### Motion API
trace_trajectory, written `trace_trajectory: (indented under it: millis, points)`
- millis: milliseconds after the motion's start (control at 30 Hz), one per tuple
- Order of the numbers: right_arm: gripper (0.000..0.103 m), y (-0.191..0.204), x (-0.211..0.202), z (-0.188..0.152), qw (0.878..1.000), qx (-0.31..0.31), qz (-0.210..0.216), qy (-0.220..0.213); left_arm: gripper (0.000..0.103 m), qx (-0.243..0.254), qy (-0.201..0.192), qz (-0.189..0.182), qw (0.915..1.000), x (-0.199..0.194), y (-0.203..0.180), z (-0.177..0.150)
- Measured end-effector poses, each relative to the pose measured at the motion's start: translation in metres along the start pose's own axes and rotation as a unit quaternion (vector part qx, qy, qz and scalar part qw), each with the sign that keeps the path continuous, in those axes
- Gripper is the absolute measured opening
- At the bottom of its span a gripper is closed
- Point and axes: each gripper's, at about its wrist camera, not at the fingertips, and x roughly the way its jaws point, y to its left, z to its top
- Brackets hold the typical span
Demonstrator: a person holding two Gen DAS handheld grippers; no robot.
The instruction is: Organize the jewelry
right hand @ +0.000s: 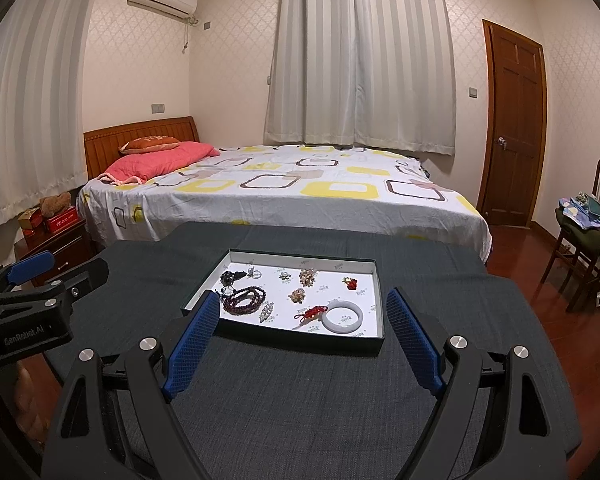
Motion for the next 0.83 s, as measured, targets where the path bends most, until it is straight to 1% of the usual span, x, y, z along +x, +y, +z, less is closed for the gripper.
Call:
trace_trajectory:
  millis: [433, 567, 667, 833]
  points:
    - [0.082, 0.002, 0.002, -0.006, 1.000, 0.000, 0.003, 0.005, 0.099, -0.005, 0.002, 0.004, 1.0000, 0.005, 0.001, -0.004]
    - [0.082, 0.001, 0.003, -0.006, 1.000, 0.000, 0.003, 0.007, 0.099, 0.001, 0.009, 0.002, 1.0000, 0.010, 0.000, -0.006]
    - [0.082, 0.001, 0.005, -0.007, 1.000, 0.000, 0.003, 0.009, 0.099, 0.003, 0.010, 0.010, 0.9999, 0.016, -0.001, -0.008]
    - [0.082, -0.003, 0.012, -0.012, 1.000, 0.003, 0.001, 0.016, 0.099, -0.004, 0.024, 0.018, 0.9995, 0.031, 0.008, -0.012]
